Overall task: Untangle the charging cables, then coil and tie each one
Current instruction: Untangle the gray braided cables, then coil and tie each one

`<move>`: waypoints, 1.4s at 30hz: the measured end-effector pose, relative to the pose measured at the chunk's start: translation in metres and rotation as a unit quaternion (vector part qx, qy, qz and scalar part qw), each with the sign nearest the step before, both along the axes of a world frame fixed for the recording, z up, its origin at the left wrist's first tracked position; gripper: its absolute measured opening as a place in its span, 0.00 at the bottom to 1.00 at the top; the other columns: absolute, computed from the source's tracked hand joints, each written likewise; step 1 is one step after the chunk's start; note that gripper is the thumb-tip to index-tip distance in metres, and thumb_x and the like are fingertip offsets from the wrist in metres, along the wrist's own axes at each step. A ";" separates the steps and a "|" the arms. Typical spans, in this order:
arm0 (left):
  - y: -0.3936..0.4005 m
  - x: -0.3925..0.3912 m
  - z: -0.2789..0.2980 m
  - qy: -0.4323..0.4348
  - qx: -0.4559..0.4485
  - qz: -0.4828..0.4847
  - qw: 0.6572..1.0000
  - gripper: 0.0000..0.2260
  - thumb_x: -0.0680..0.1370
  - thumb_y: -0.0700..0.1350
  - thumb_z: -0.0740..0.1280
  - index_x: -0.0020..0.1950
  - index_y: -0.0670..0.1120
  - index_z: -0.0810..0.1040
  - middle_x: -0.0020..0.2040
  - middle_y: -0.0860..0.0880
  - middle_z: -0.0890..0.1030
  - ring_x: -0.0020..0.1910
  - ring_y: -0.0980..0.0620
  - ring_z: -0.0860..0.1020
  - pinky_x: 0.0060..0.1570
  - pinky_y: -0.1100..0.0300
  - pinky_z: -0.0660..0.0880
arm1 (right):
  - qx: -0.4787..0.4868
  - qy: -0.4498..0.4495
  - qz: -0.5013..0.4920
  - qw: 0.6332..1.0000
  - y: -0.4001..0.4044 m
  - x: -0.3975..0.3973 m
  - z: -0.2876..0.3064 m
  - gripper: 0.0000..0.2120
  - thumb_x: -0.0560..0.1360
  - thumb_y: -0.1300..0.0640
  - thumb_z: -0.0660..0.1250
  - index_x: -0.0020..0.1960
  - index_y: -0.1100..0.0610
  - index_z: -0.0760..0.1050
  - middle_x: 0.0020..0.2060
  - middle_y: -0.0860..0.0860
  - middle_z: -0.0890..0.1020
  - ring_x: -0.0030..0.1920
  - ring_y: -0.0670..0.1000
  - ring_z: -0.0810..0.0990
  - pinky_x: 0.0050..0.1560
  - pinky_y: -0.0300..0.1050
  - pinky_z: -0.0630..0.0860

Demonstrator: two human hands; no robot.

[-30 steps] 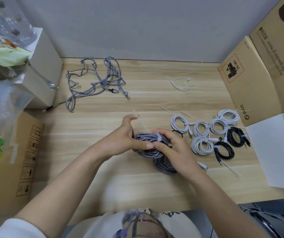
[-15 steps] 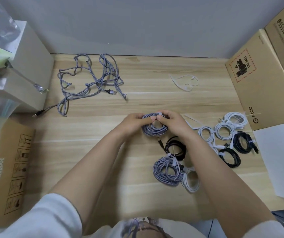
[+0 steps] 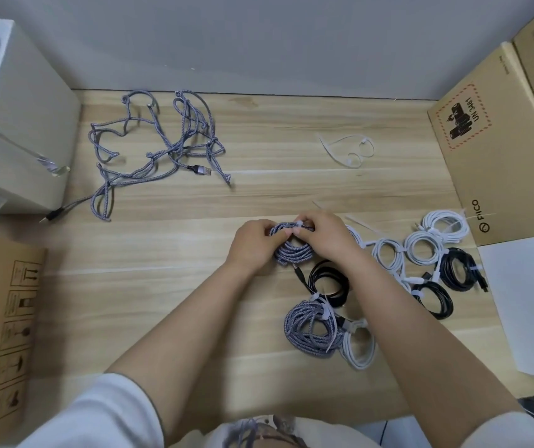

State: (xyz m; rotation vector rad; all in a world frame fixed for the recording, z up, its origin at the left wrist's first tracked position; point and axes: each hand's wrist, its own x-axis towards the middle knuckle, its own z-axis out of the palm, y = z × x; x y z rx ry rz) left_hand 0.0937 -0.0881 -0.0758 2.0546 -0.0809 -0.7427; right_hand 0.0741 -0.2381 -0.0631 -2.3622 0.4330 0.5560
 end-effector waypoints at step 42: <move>0.133 0.044 0.027 0.159 -0.207 0.246 0.933 0.10 0.80 0.47 0.62 0.42 0.44 0.75 0.28 0.51 0.73 0.18 0.59 0.68 0.18 0.71 0.57 | 0.368 -0.113 -0.174 0.906 0.153 0.031 0.023 0.13 0.68 0.74 0.71 0.45 0.58 0.76 0.37 0.48 0.78 0.31 0.34 0.76 0.39 0.28 0.72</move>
